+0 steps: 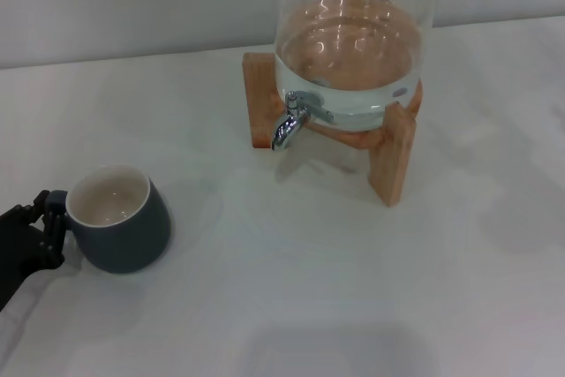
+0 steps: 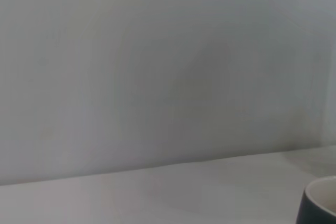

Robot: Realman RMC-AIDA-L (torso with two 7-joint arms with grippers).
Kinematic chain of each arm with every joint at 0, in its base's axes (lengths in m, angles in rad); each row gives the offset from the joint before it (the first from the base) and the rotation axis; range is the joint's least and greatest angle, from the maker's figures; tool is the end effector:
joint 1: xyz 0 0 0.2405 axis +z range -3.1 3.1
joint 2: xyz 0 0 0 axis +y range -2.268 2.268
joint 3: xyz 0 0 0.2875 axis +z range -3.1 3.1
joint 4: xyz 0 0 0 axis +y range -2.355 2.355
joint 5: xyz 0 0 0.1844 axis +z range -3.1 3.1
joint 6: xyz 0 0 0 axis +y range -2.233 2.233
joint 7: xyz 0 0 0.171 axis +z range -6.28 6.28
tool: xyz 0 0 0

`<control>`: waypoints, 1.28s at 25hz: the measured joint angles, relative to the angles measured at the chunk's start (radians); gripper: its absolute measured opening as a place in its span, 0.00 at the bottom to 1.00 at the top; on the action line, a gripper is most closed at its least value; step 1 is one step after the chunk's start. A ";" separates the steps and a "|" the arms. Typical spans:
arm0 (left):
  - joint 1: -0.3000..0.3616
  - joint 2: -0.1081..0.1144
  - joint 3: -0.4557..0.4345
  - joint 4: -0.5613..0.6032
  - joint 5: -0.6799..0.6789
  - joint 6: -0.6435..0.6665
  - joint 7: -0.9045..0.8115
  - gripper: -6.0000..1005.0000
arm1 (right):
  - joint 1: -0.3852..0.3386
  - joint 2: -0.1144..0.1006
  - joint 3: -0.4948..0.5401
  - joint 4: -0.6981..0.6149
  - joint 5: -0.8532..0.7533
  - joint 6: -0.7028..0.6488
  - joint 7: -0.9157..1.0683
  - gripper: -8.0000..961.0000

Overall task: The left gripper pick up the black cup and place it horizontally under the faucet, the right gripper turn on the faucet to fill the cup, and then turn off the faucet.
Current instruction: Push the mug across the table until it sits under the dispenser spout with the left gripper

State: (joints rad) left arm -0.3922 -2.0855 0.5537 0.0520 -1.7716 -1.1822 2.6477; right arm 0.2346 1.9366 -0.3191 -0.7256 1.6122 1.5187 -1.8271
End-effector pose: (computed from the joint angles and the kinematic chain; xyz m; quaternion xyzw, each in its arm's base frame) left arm -0.3509 0.3132 -0.0608 -0.8063 -0.2694 -0.2624 0.4565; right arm 0.3663 0.2972 0.1561 -0.7460 0.2504 0.3685 0.4950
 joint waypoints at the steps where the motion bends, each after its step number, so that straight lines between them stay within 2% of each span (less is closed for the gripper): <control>1: -0.001 0.000 0.000 0.000 0.000 -0.002 0.000 0.15 | 0.000 0.000 0.000 0.000 0.000 0.000 0.000 0.81; 5: -0.007 -0.002 0.000 0.002 0.000 -0.019 0.000 0.15 | 0.000 0.001 0.000 0.000 0.000 0.000 0.000 0.81; 18: -0.094 -0.002 0.000 -0.008 0.000 -0.022 -0.009 0.15 | 0.000 0.008 0.000 0.000 0.000 0.014 -0.004 0.81; 32: -0.211 -0.002 0.000 -0.057 0.090 0.059 -0.057 0.15 | 0.003 0.011 0.000 0.000 0.000 0.020 -0.006 0.81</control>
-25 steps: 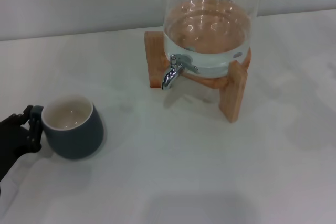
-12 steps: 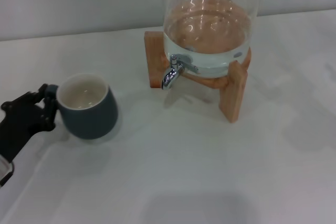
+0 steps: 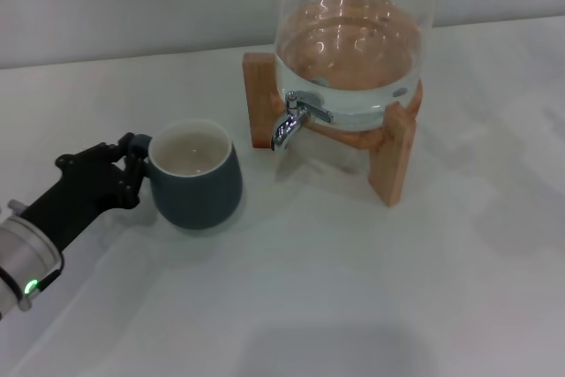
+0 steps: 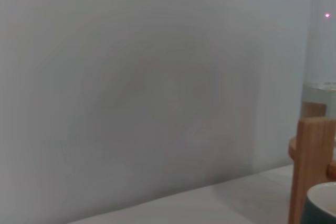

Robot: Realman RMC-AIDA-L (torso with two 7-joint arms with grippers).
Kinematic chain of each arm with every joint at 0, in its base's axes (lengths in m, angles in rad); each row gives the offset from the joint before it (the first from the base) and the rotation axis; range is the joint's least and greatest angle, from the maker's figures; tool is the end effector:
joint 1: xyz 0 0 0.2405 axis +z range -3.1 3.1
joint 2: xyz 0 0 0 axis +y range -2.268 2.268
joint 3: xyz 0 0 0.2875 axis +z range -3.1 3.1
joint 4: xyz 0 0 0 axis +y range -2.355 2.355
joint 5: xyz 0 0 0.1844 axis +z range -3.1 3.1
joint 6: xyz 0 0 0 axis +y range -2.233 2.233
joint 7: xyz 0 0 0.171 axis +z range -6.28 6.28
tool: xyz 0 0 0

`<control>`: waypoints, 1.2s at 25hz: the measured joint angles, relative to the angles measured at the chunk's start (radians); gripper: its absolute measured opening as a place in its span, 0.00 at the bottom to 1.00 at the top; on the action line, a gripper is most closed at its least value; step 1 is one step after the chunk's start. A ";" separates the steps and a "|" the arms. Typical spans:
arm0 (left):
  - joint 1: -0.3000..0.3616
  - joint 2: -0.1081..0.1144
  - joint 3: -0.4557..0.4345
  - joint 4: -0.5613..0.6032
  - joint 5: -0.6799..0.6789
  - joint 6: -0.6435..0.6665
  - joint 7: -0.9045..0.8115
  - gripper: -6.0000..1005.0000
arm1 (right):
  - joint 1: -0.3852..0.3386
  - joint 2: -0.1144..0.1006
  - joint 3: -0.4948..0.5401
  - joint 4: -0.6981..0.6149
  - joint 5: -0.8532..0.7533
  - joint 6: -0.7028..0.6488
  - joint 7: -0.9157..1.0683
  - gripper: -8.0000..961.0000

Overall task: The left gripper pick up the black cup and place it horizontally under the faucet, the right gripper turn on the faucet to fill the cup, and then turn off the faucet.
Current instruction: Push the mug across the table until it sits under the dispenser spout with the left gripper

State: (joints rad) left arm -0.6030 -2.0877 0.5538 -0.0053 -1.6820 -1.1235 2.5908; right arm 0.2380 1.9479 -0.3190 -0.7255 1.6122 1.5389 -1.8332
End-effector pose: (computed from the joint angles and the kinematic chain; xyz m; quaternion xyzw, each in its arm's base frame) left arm -0.2850 0.3645 -0.0877 -0.8508 -0.2279 -0.2834 0.3795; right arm 0.3614 0.2969 0.1501 -0.7495 0.2452 0.3760 0.4865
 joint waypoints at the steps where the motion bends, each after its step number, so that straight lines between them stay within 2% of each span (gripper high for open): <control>1: -0.005 0.000 0.000 0.000 0.009 0.003 -0.006 0.15 | 0.000 0.000 0.000 0.000 0.000 0.001 0.000 0.81; 22: -0.081 0.000 0.000 -0.001 0.175 0.071 -0.162 0.15 | 0.000 0.008 0.000 -0.001 0.000 0.008 -0.001 0.81; 30: -0.103 -0.001 0.000 -0.001 0.195 0.085 -0.179 0.15 | -0.003 0.011 0.000 -0.005 0.000 0.015 -0.001 0.81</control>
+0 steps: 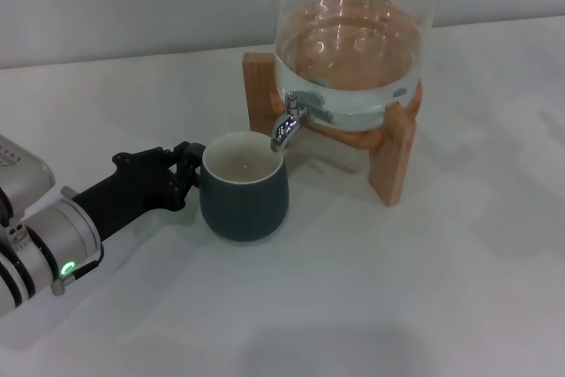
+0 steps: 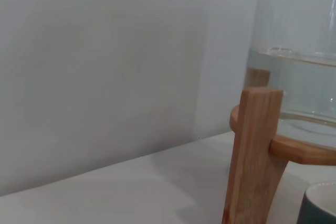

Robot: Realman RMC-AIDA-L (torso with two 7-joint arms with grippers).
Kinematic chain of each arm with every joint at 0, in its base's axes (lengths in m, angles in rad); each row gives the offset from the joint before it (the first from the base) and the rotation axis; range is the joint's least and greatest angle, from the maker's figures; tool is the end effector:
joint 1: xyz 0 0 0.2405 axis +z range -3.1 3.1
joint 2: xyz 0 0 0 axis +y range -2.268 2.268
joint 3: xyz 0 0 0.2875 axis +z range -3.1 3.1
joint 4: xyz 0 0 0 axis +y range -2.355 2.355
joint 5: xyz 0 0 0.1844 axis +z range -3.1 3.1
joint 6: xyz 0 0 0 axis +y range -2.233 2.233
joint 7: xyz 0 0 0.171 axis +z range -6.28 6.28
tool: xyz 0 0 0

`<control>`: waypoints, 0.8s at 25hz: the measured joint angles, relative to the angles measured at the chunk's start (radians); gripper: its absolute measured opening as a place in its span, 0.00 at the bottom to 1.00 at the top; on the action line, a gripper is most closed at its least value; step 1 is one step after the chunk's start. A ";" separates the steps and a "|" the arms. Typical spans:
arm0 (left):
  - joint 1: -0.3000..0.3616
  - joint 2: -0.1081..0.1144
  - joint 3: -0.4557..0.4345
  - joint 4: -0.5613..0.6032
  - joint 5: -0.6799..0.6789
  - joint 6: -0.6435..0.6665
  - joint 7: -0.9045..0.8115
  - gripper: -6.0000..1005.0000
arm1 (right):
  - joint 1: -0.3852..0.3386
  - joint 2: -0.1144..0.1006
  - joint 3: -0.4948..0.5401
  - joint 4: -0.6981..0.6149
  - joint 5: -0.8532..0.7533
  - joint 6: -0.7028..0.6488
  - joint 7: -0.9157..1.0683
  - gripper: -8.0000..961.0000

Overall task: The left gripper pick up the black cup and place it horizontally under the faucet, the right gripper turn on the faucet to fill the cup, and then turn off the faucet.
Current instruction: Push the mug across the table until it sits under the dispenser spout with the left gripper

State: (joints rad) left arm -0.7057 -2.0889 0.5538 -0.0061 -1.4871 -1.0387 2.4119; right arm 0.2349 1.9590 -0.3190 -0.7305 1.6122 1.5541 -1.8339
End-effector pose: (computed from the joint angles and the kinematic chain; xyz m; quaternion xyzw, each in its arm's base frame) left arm -0.2595 0.3756 -0.1135 -0.8903 -0.2385 -0.2516 0.2953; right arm 0.3586 0.2946 0.1455 -0.7512 0.2435 0.3809 0.4808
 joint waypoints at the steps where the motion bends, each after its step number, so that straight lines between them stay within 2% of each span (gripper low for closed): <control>1: -0.002 0.000 0.000 0.000 0.000 0.000 0.000 0.15 | 0.000 0.000 0.000 0.001 0.000 0.002 0.000 0.81; 20: -0.059 -0.004 0.000 -0.012 0.078 0.074 -0.062 0.14 | 0.008 0.001 0.000 0.005 0.000 0.008 -0.002 0.81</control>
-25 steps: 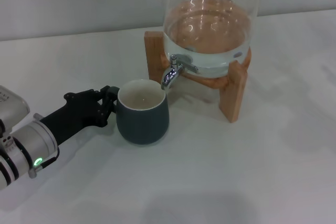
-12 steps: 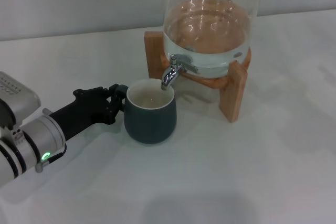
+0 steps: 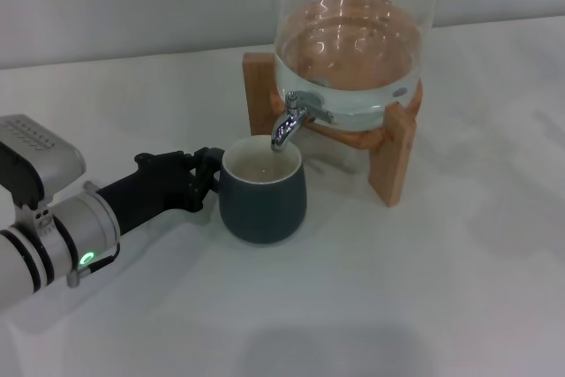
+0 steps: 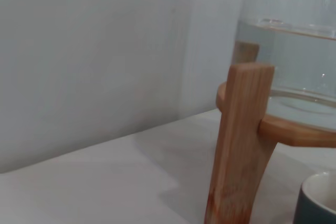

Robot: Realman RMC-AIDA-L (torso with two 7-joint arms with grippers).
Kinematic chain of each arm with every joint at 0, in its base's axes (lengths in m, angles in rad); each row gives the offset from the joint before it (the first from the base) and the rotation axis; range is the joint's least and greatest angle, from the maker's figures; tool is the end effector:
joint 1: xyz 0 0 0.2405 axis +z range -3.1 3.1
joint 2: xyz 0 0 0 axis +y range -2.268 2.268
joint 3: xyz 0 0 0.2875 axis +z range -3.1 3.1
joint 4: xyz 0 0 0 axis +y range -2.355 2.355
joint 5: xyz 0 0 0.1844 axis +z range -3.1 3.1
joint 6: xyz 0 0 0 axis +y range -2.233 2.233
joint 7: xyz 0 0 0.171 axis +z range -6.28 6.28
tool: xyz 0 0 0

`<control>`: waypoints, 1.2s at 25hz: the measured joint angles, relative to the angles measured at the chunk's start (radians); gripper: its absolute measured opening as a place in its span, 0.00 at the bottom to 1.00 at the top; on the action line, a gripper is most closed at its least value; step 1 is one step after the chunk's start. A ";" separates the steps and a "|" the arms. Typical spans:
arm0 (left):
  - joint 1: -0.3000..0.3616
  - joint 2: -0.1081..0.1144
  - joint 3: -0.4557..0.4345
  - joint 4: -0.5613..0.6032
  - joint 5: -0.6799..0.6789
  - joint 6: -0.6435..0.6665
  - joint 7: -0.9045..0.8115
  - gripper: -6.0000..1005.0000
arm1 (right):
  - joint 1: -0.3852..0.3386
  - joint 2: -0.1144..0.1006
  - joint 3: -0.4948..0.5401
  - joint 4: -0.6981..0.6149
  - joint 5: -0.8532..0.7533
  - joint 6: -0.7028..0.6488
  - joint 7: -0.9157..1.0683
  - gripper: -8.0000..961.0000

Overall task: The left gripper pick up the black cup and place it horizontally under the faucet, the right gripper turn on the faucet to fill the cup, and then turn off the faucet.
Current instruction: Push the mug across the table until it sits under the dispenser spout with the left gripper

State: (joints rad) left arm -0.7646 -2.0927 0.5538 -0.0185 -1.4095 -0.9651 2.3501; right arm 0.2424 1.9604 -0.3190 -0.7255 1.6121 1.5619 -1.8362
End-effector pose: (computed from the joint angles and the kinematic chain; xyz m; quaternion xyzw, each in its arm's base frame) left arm -0.2495 0.3826 -0.1268 -0.9061 -0.2404 -0.2198 0.2700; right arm 0.3555 0.2966 0.1437 -0.7531 0.2403 0.3854 0.4760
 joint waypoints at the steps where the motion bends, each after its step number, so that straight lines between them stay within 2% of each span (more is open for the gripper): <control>1: -0.002 0.000 0.000 0.000 0.000 -0.001 0.000 0.14 | 0.000 0.000 0.000 0.000 0.000 0.000 0.000 0.81; 15: -0.042 -0.006 0.000 -0.013 0.032 -0.005 0.010 0.14 | -0.001 0.002 0.000 0.000 0.003 0.000 -0.001 0.81; 24: -0.026 -0.005 -0.009 -0.010 0.019 -0.028 0.011 0.16 | -0.001 0.001 0.000 -0.001 0.012 0.000 -0.002 0.81; 30: -0.024 -0.004 -0.009 -0.007 0.015 -0.028 0.011 0.21 | 0.001 0.000 0.000 -0.001 0.012 0.000 -0.002 0.81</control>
State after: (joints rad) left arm -0.7889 -2.0971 0.5445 -0.0251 -1.3940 -0.9929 2.3608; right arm 0.2439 1.9606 -0.3191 -0.7268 1.6246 1.5615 -1.8377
